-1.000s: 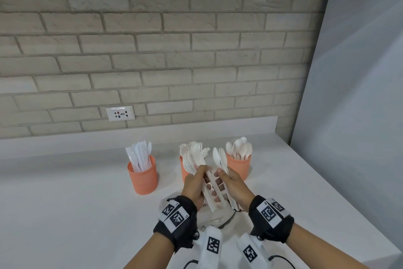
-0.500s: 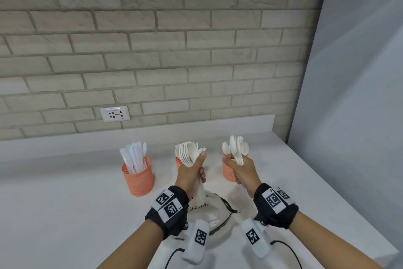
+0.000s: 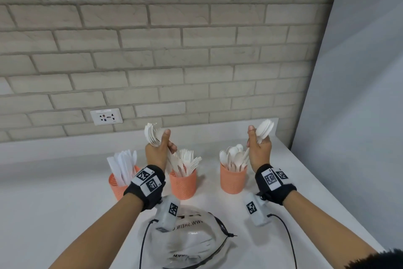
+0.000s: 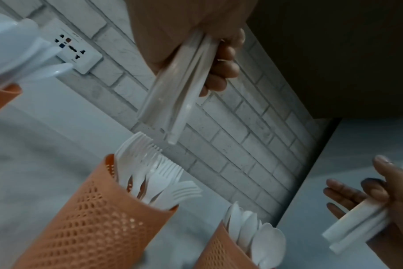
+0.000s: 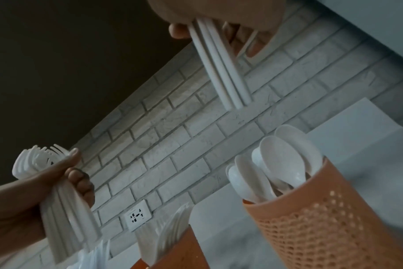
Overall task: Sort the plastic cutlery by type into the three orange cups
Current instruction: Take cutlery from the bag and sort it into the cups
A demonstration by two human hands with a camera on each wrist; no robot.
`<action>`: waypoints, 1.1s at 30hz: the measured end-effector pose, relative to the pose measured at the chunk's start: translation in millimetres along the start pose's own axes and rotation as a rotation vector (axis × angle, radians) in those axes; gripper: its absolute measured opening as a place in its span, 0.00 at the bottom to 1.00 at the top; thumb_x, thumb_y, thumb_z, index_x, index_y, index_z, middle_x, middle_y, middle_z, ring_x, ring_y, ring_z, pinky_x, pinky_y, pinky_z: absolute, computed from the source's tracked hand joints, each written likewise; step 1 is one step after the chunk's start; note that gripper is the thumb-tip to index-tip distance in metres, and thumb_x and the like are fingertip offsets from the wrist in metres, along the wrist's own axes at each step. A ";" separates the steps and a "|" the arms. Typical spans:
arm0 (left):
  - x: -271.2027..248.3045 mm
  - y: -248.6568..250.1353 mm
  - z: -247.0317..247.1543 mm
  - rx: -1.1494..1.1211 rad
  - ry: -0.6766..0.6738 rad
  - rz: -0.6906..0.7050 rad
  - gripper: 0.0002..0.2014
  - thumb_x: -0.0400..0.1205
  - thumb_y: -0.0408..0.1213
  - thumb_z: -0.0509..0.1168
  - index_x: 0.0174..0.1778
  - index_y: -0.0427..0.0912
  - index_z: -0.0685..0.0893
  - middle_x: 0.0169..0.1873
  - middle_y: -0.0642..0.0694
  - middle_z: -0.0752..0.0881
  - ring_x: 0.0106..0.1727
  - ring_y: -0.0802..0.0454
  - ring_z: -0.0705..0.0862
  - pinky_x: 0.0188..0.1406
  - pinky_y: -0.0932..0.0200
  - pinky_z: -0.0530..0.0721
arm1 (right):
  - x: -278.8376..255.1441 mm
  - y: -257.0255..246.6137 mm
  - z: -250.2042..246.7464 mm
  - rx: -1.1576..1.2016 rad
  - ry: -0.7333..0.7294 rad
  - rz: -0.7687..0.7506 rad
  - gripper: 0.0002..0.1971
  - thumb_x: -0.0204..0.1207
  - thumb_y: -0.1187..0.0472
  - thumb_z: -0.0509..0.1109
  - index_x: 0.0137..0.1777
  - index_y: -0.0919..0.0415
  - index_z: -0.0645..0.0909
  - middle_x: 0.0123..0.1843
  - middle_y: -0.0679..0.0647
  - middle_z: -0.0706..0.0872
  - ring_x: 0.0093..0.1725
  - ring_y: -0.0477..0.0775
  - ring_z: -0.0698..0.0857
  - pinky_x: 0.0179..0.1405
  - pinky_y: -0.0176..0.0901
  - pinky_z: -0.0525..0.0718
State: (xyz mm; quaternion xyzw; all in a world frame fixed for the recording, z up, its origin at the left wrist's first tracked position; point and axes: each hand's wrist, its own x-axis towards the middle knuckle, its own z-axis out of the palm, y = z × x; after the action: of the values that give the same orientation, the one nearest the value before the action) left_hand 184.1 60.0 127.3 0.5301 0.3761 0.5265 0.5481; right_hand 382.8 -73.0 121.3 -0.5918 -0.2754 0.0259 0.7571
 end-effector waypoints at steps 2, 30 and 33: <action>10.2 -4.4 8.3 -0.029 0.000 0.004 0.22 0.81 0.45 0.65 0.20 0.40 0.78 0.14 0.49 0.82 0.19 0.57 0.80 0.38 0.54 0.83 | 6.1 7.9 6.6 0.015 -0.014 -0.037 0.16 0.81 0.59 0.65 0.33 0.66 0.73 0.22 0.53 0.72 0.19 0.39 0.73 0.25 0.29 0.74; -3.6 -70.1 41.1 0.341 0.011 0.161 0.21 0.72 0.24 0.71 0.57 0.43 0.75 0.40 0.57 0.79 0.39 0.67 0.78 0.35 0.83 0.73 | 1.1 89.2 -2.8 -0.571 -0.324 -0.249 0.20 0.77 0.55 0.61 0.67 0.59 0.78 0.74 0.57 0.72 0.72 0.56 0.71 0.72 0.48 0.68; -4.0 -71.0 39.4 0.390 -0.004 0.238 0.22 0.73 0.23 0.69 0.62 0.40 0.76 0.46 0.48 0.80 0.42 0.58 0.79 0.42 0.82 0.72 | 2.5 88.7 -1.4 -0.741 -0.376 -0.376 0.26 0.78 0.52 0.49 0.70 0.62 0.76 0.76 0.61 0.71 0.75 0.56 0.65 0.75 0.55 0.65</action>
State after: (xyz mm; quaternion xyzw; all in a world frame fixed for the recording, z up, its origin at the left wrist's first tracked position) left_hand 234.4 57.1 63.4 0.6676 0.4046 0.5038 0.3698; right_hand 411.0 -46.9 41.3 -0.7475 -0.5014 -0.1055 0.4227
